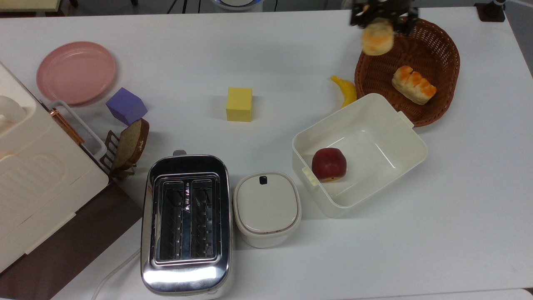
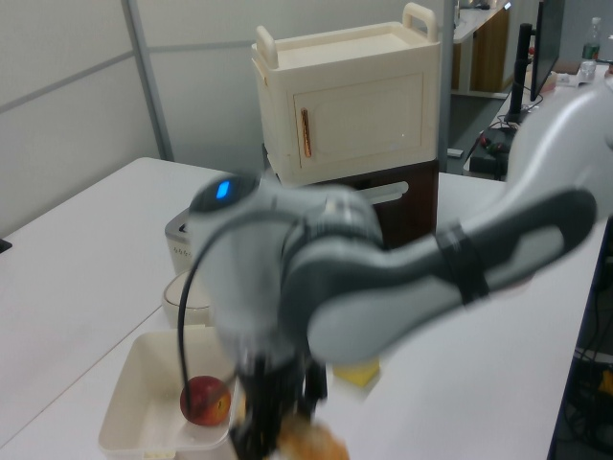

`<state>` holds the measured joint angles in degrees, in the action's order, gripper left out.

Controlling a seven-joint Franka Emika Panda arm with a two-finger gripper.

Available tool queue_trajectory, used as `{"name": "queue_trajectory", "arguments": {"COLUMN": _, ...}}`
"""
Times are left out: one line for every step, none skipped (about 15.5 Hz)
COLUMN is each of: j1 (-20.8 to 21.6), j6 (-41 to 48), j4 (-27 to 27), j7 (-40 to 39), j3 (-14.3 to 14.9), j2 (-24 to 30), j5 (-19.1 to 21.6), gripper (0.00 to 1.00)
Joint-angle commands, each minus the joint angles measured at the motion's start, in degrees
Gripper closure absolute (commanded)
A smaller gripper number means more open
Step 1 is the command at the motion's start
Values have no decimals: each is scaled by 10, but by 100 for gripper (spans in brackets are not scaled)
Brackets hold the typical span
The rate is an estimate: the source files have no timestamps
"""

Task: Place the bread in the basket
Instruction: 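Lift the bread roll and lower it into the wicker basket, releasing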

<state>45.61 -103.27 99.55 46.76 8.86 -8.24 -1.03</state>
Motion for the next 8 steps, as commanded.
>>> {"name": "queue_trajectory", "arguments": {"j1": 48, "j6": -9, "j4": -38, "j7": 85, "j3": 9, "j2": -69, "j5": -15, "gripper": 0}}
{"name": "queue_trajectory", "arguments": {"j1": 55, "j6": -9, "j4": -51, "j7": 99, "j3": 8, "j2": -85, "j5": -29, "gripper": 0}}
{"name": "queue_trajectory", "arguments": {"j1": 59, "j6": -9, "j4": -60, "j7": 110, "j3": 7, "j2": -92, "j5": -45, "gripper": 0}}
{"name": "queue_trajectory", "arguments": {"j1": 60, "j6": -8, "j4": -63, "j7": 118, "j3": 7, "j2": -93, "j5": -52, "gripper": 0}}
{"name": "queue_trajectory", "arguments": {"j1": 60, "j6": -6, "j4": -64, "j7": 117, "j3": 7, "j2": -91, "j5": -52, "gripper": 0}}
{"name": "queue_trajectory", "arguments": {"j1": 56, "j6": -4, "j4": -71, "j7": 115, "j3": 8, "j2": -89, "j5": -52, "gripper": 0}}
{"name": "queue_trajectory", "arguments": {"j1": 52, "j6": 0, "j4": -77, "j7": 113, "j3": 8, "j2": -88, "j5": -52, "gripper": 0}}
{"name": "queue_trajectory", "arguments": {"j1": 43, "j6": 1, "j4": -78, "j7": 112, "j3": 9, "j2": -85, "j5": -51, "gripper": 0}}
